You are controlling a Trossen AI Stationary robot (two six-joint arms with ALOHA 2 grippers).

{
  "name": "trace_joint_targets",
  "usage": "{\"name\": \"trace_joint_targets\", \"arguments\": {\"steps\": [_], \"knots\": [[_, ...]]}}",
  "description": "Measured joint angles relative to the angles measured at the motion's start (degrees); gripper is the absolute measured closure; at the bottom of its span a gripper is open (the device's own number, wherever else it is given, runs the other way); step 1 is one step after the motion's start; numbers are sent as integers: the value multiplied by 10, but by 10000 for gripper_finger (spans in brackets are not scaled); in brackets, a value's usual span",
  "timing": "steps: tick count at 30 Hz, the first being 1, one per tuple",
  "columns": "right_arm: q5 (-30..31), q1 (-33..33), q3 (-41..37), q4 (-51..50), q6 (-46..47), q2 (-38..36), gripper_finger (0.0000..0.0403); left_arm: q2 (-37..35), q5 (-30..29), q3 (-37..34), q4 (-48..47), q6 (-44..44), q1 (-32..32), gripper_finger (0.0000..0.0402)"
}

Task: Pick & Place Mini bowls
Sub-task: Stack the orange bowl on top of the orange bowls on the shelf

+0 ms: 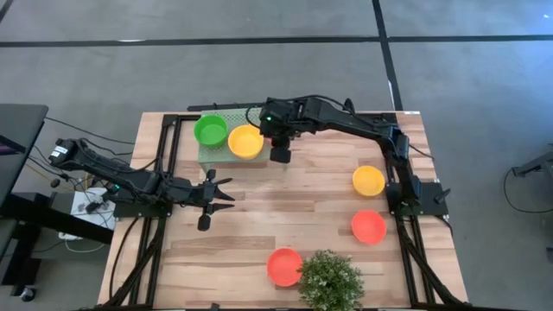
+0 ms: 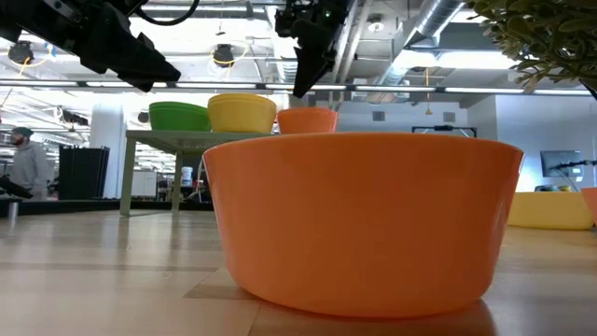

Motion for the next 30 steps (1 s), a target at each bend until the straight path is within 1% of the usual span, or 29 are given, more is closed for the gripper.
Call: {"name": "trace_joint_targets", "arguments": {"steps": [4,8,13,18,21,24,30], "knots": [[1,13,-1,-8,0,-4,271,0,0,0,0,0,0,322],[1,40,0,-19,4,-9,261,0,0,0,0,0,0,322],[-4,90,0,-42,52,-11,257,0,0,0,0,0,0,322],[-47,141,0,-65,92,-10,261,0,0,0,0,0,0,322],[-50,168,0,-66,129,-8,264,0,0,0,0,0,0,322],[-75,190,0,-63,158,-3,267,0,0,0,0,0,0,322],[-105,222,0,-62,182,41,270,0,0,0,0,-3,0,322]]}}
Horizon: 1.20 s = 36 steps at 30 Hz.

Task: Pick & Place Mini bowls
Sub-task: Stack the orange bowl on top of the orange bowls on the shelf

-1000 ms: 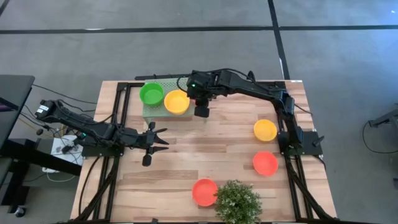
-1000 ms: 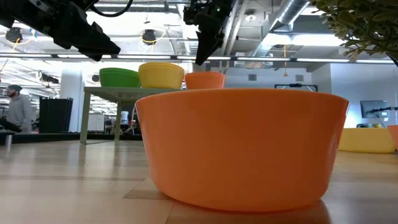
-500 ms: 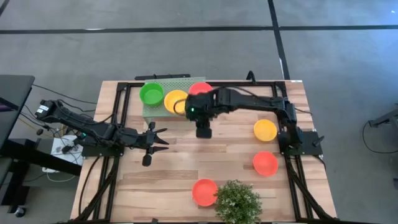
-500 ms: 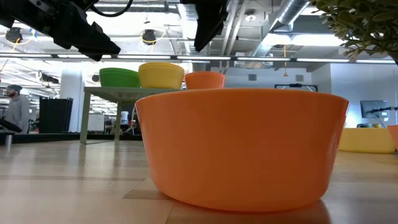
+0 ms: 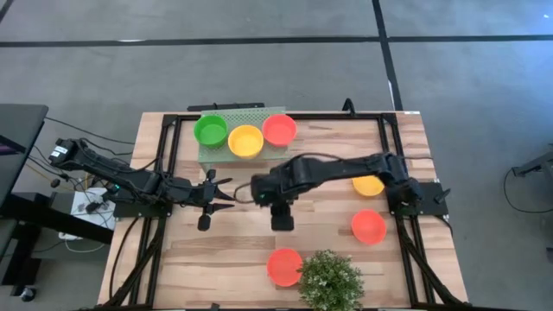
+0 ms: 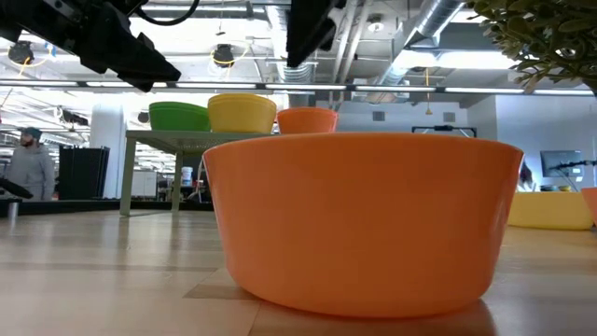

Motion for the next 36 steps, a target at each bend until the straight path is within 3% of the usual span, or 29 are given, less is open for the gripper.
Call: {"name": "trace_joint_targets", "arguments": {"steps": [5,8,31,36], "knots": [[-113,19,-1,14,0,63,271,0,0,0,-1,-1,0,322],[-136,32,0,21,0,88,271,0,0,0,-1,-1,0,322],[-159,80,-1,12,41,162,271,0,0,0,0,1,0,322],[-141,80,0,29,45,165,271,0,0,0,0,12,0,322]]}}
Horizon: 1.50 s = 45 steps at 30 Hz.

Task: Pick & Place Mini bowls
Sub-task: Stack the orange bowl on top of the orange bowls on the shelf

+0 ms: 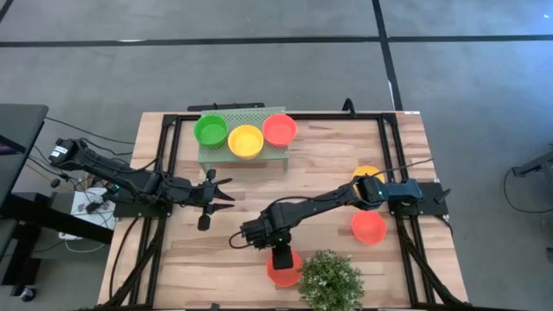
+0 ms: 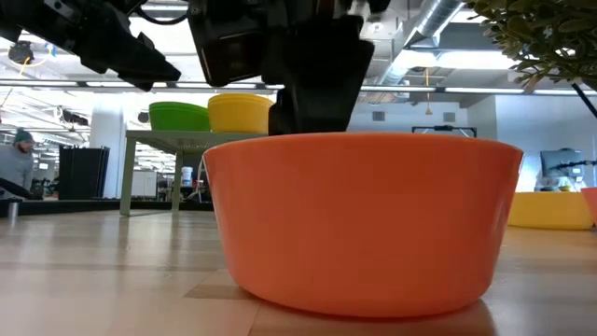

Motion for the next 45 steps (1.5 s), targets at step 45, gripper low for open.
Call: {"name": "trace_joint_targets", "arguments": {"steps": [45], "knots": [[309,-211,0,-149,119,-249,399,0,0,0,3,9,0,322]]}}
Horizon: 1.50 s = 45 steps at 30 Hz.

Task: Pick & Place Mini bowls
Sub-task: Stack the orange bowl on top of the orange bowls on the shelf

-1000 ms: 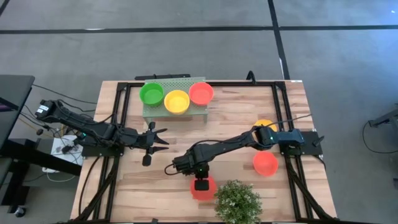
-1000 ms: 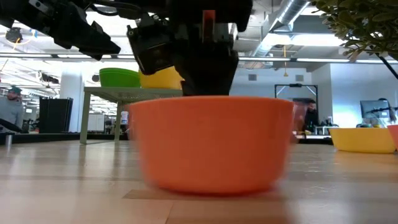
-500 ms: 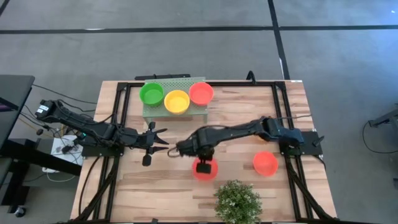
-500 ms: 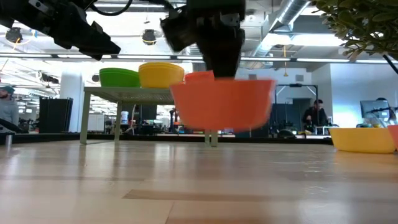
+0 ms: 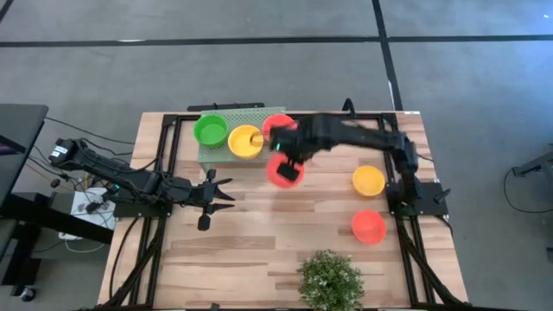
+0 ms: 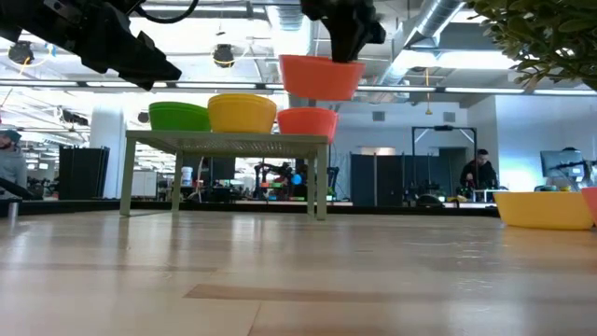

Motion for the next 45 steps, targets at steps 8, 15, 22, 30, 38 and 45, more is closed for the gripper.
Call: {"name": "trace_joint_targets", "arguments": {"steps": [8,15,22,30,38,45], "knots": [[16,-129,0,82,-3,-28,400,0,0,0,2,0,0,322],[-38,-196,0,113,-5,-27,401,0,0,0,2,0,0,322],[-55,-203,0,117,-4,-17,402,0,-1,0,11,0,0,322],[-77,-190,0,122,-26,17,402,-1,-67,0,78,0,2,333],[-81,-200,0,127,-29,21,401,0,-69,0,83,0,3,341],[-153,-213,0,125,-29,21,399,0,-69,0,84,0,3,341]]}}
